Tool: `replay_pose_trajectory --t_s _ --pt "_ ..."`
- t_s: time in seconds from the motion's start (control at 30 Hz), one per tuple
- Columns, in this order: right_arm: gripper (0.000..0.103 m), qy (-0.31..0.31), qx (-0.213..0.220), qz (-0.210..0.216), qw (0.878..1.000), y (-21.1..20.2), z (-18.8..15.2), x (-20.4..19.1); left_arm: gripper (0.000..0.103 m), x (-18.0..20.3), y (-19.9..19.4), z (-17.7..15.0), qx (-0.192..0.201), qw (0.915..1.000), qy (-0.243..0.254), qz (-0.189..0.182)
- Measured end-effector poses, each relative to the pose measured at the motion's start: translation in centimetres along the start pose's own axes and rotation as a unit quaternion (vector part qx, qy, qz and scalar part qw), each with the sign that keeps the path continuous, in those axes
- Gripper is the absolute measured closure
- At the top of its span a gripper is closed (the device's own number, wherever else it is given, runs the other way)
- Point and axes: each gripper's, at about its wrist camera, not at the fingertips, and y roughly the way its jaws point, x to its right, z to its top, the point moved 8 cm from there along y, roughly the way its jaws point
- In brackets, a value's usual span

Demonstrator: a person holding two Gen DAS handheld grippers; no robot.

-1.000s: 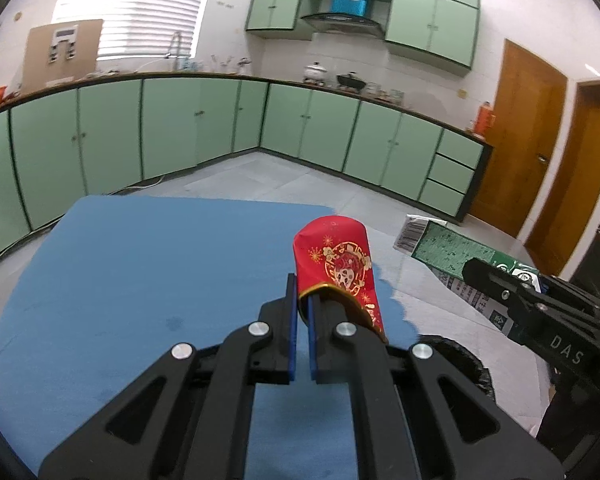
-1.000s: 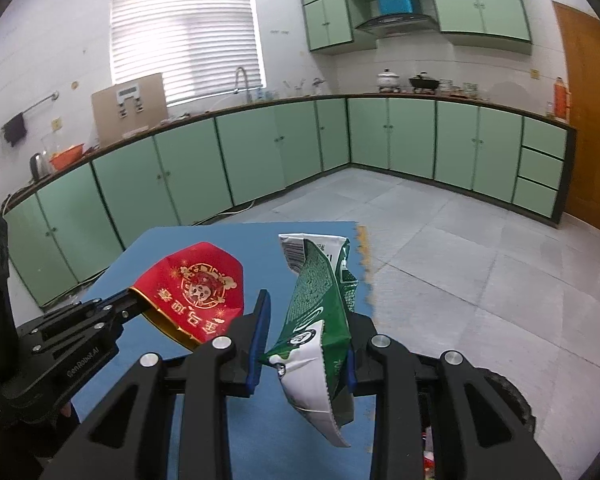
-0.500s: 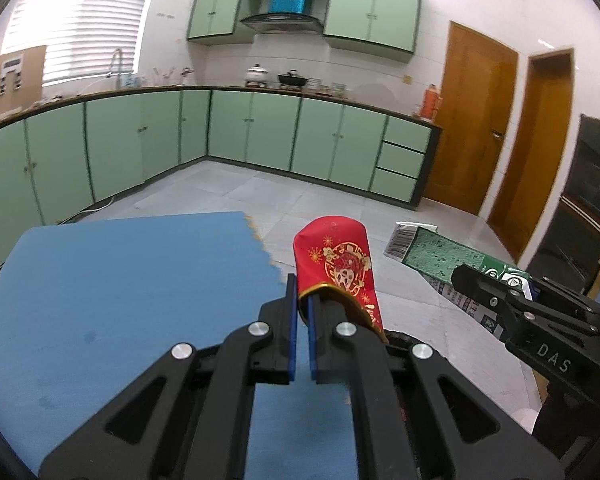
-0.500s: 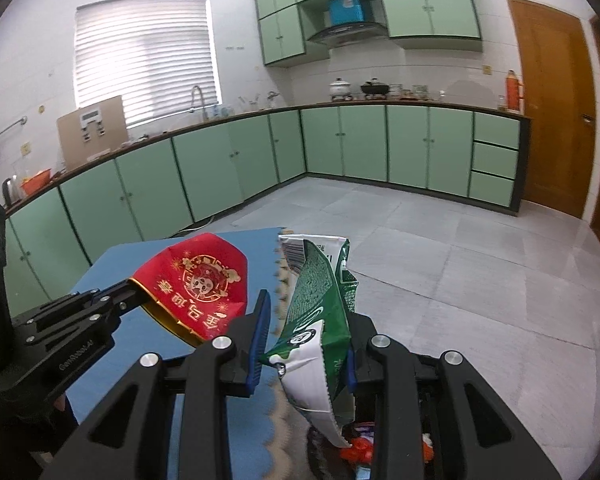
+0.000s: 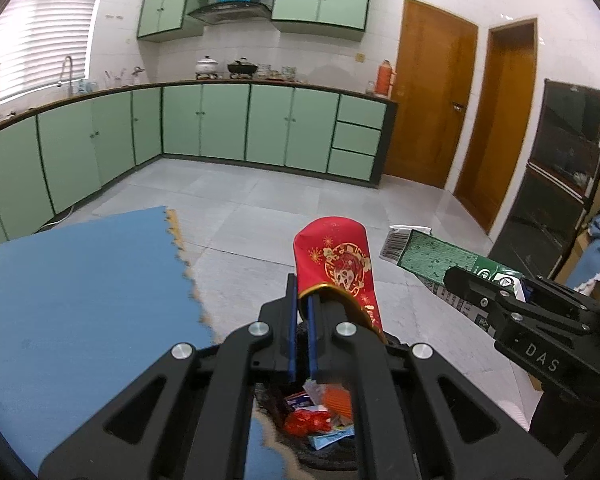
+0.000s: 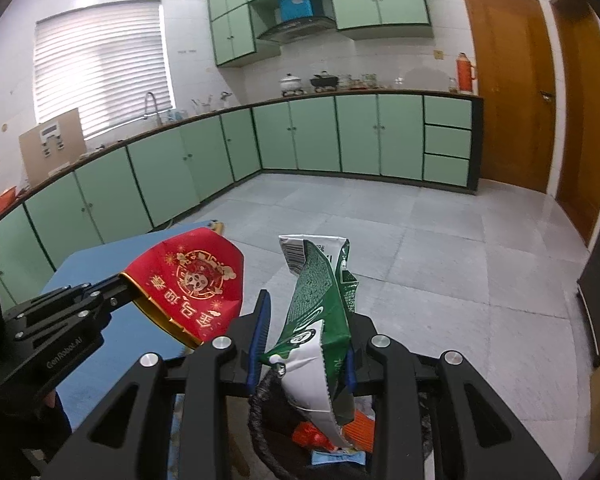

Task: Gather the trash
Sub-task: 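Carry the packet and wrapper over the black bin and open both tools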

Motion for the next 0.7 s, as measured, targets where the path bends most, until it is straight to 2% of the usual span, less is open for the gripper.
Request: replay_pose_trajectory --t_s 0.2,0.3,0.33,0.37,0.4,0.43,0.5,0.6,0.7 --pt "0.073 0.016 -0.023 -0.021 0.999 1.0 -2.0 3.1 0.1 1.9 2.8 -1.4 -0.031 0.9993 0.013 -0.016" --pt "0.072 0.025 -0.043 -0.029 0.998 2.3 -3.4 4.4 0.098 2.5 4.8 -2.9 -0.061 0.9977 0.019 -0.021" --pt "0.072 0.027 -0.052 -0.028 0.998 2.8 -3.8 4.7 0.095 2.4 5.2 -3.2 -0.069 0.9972 0.02 -0.023" --pt "0.072 0.033 -0.066 -0.025 0.997 3.5 -4.4 5.2 0.086 2.4 5.8 -3.5 -0.079 0.9963 0.021 -0.024" --pt "0.07 0.037 -0.075 -0.023 0.996 4.1 -4.7 5.5 0.079 2.3 6.4 -4.0 -0.091 0.9954 0.021 -0.023" --pt "0.064 0.042 -0.083 -0.022 0.995 4.6 -5.0 5.9 0.068 2.1 6.8 -4.1 -0.095 0.995 0.02 -0.023" --pt "0.052 0.048 -0.098 -0.021 0.994 5.6 -5.6 6.4 0.067 1.7 7.2 -4.4 -0.102 0.9944 0.015 -0.025" --pt "0.048 0.052 -0.109 -0.028 0.992 6.2 -6.0 7.0 0.066 1.4 7.6 -4.4 -0.107 0.9939 0.01 -0.026" --pt "0.039 0.054 -0.104 -0.03 0.993 5.8 -5.5 7.2 0.062 0.8 7.2 -3.9 -0.098 0.9949 0.007 -0.021"
